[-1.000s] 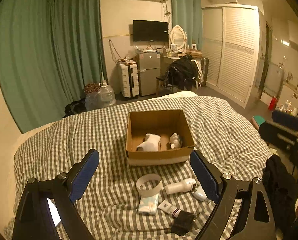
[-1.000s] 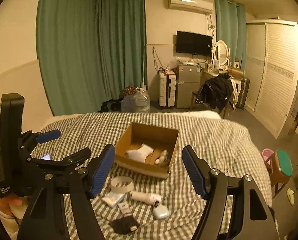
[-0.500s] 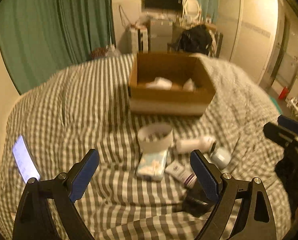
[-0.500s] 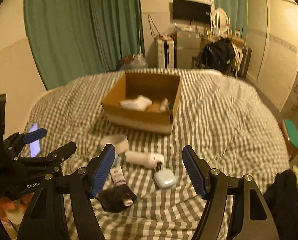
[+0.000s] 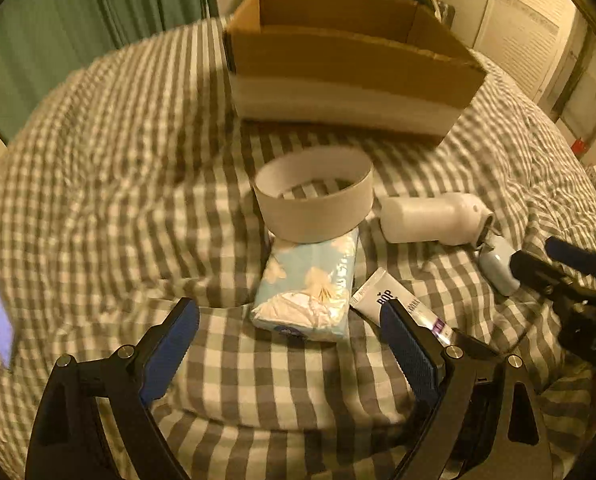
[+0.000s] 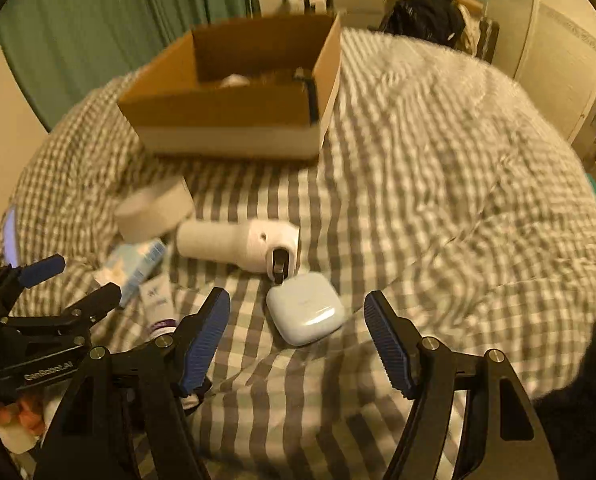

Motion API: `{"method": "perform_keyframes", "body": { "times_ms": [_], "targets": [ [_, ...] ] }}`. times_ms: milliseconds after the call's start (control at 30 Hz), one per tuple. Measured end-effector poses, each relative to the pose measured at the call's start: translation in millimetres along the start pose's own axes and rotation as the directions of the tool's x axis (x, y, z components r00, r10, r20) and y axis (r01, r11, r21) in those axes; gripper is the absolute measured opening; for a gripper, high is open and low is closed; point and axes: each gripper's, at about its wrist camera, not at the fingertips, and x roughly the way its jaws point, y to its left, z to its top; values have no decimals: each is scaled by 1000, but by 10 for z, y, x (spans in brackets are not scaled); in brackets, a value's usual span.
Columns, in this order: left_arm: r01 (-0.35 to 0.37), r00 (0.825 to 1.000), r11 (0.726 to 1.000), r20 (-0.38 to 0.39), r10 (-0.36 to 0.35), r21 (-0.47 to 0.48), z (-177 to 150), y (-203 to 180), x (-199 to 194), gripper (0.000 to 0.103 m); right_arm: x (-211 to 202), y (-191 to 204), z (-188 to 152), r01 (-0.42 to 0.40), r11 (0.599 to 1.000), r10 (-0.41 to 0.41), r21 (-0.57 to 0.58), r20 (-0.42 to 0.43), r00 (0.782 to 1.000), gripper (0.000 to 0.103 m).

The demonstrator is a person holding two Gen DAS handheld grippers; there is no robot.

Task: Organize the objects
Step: 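Grasp the blue tissue pack with the left tool while the right tool grasps the white earbud case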

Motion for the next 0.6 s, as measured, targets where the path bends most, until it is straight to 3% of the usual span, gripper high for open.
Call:
{"method": "perform_keyframes", "body": {
  "times_ms": [300, 533, 600],
  "targets": [
    [49, 997, 999, -56, -50, -23, 179, 12, 359, 93, 535, -96, 60, -12, 999, 18, 51, -134, 991, 70],
    [75, 993, 997, -86, -77, -25, 175, -5, 478, 61, 703, -80, 57, 8, 999, -1, 35, -177, 984, 68],
    [75, 994, 997, -80, -77, -27, 149, 0, 441, 58, 718, -76, 54, 8, 999, -1, 34, -185, 983, 64]
  ]
}}
